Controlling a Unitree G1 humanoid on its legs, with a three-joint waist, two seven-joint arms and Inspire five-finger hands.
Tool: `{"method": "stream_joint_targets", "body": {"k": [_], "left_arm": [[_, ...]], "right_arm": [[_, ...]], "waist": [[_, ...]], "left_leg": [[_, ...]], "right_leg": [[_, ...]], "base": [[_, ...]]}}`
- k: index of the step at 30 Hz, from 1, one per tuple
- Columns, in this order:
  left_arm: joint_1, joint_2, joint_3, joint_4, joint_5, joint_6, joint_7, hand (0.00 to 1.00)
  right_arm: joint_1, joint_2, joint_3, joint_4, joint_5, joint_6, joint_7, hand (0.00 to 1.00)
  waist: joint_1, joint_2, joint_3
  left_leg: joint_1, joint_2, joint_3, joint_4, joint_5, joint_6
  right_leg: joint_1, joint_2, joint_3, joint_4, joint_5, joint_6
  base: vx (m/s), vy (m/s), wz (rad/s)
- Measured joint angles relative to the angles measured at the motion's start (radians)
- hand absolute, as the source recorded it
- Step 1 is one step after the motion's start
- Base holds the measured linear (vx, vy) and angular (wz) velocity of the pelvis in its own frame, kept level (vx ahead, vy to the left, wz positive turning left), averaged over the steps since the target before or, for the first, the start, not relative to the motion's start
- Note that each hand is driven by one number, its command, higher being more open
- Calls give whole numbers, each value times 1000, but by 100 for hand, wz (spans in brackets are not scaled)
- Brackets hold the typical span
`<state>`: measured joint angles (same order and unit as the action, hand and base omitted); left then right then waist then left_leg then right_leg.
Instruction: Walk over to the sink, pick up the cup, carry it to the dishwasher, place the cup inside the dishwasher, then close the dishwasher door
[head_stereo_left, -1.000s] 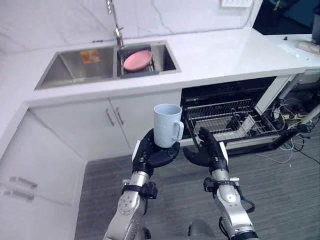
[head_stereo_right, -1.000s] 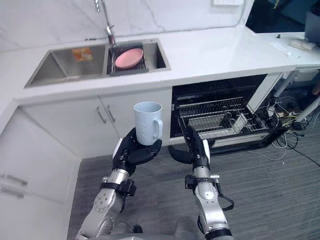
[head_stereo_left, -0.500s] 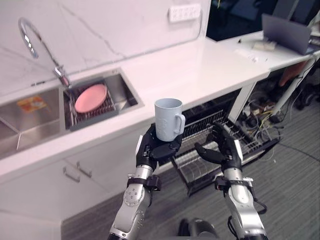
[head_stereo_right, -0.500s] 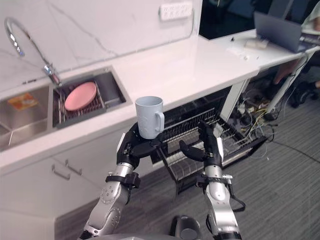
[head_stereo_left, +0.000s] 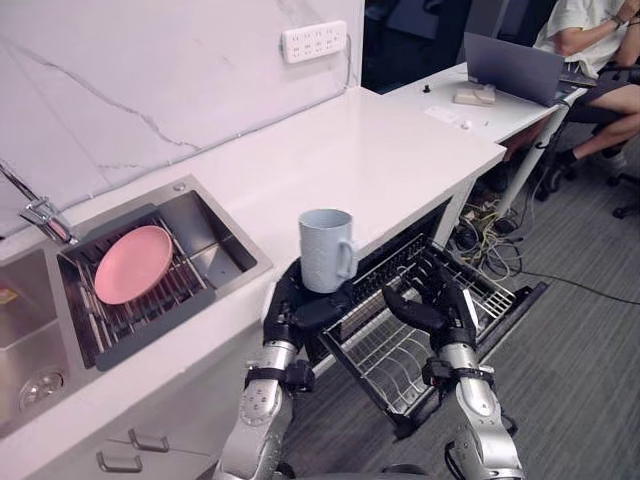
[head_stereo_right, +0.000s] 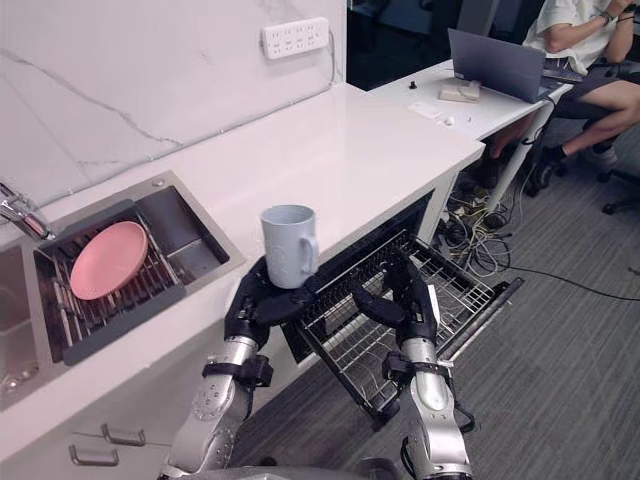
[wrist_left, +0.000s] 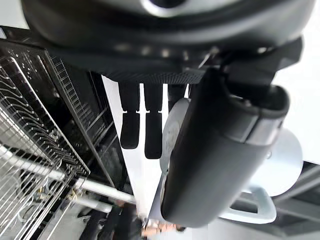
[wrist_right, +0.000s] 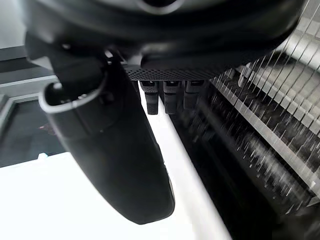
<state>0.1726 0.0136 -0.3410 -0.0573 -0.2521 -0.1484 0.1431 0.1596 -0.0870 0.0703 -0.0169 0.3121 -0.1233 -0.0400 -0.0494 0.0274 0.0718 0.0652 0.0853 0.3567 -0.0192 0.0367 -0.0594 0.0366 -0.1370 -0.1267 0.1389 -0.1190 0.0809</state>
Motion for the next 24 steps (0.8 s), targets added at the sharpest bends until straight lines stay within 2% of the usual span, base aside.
{"method": "stream_joint_targets", "body": {"k": [4,9,24], "left_arm": [[-59,15,31,49,16,0,4,30],[-100,31,59,91,29,1,-3,30],[-111,39,54,112,43,4,-40,30]], "right_arm": [[-10,-6,36,-47,74,-2,39,90],[-14,-28,61,-60,100,-2,56,90],[-113,-62,94,-79,99,-2,70,90]], "waist": [[-22,2,-4],[-26,7,-10],[-22,9,-28]], "left_leg": [[15,7,15,-45,9,-5],[13,4,41,-68,22,3],[12,-1,33,-69,42,12]], "right_leg": [[-2,19,20,-37,31,-3],[-2,34,47,-102,87,-3],[6,31,43,-124,112,-2]], "base": [[-39,13,-20],[-75,8,-16],[-15,6,0]]}}
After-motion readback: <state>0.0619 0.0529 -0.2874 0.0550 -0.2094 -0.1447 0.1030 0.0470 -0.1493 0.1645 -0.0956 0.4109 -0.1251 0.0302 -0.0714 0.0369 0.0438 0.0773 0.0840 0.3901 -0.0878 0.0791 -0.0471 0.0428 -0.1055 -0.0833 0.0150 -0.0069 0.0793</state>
